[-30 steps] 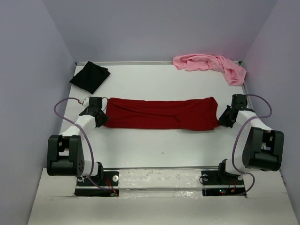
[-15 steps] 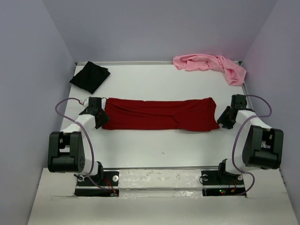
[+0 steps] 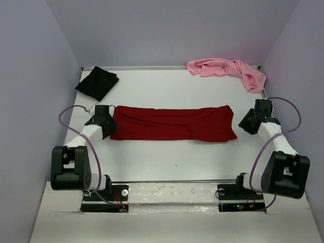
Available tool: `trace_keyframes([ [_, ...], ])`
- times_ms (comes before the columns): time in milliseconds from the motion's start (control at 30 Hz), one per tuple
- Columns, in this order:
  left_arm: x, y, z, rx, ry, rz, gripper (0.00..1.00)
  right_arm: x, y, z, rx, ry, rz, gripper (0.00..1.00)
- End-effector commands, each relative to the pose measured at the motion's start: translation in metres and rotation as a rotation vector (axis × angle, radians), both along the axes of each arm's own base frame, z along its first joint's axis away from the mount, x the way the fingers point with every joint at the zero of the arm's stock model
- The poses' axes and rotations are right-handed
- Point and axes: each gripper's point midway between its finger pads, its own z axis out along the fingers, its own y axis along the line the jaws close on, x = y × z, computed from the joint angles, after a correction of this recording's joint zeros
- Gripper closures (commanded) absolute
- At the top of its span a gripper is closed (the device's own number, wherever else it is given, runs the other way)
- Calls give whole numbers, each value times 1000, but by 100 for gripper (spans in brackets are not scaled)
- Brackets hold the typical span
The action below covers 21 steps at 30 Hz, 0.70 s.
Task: Fold and stack the t-shirts
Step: Fold the tshirt
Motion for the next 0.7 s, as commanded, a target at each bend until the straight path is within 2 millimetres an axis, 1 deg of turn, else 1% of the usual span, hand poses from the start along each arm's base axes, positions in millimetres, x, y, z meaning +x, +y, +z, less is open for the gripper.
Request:
trace_keyframes([
  [0,3,11,29,35,-93,45,39,22,-3,53,-39,-162,32,61],
  [67,5,14,45,45,-137,56,39,26,3,66,-27,-205,61,61],
  [133,7,14,54,43,-165,58,39,31,9,72,-9,-239,100,61],
  [167,8,13,60,40,-184,57,39,33,19,74,31,-257,141,61],
  [200,9,12,65,32,-199,56,39,36,24,75,56,-267,158,61],
  [233,11,8,75,14,-233,43,39,42,35,74,107,-285,206,61],
  [267,12,4,79,-2,-250,31,39,45,40,72,131,-289,225,61],
  [300,18,-11,91,-61,-307,-38,38,51,46,67,166,-293,246,61],
  [333,21,-21,97,-98,-342,-84,37,54,52,63,198,-299,270,61],
  [367,23,-35,105,-155,-383,-146,37,56,61,61,244,-302,299,61],
  [400,30,-46,118,-193,-450,-193,36,58,65,58,270,-305,314,61],
  [433,31,-65,126,-265,-484,-275,36,64,69,58,289,-332,333,61],
  [467,31,-75,129,-291,-494,-309,36,65,73,50,321,-318,345,61],
  [500,33,-82,130,-297,-497,-329,36,69,74,50,328,-328,347,61],
  [533,35,-92,137,-298,-508,-362,36,71,75,48,336,-332,353,61],
  [567,37,-97,137,-300,-506,-381,36,72,78,46,348,-329,363,61],
  [600,39,-102,133,-305,-494,-397,36,73,78,46,353,-331,369,61],
  [667,42,-115,136,-330,-493,-444,36,76,80,47,362,-343,378,61],
])
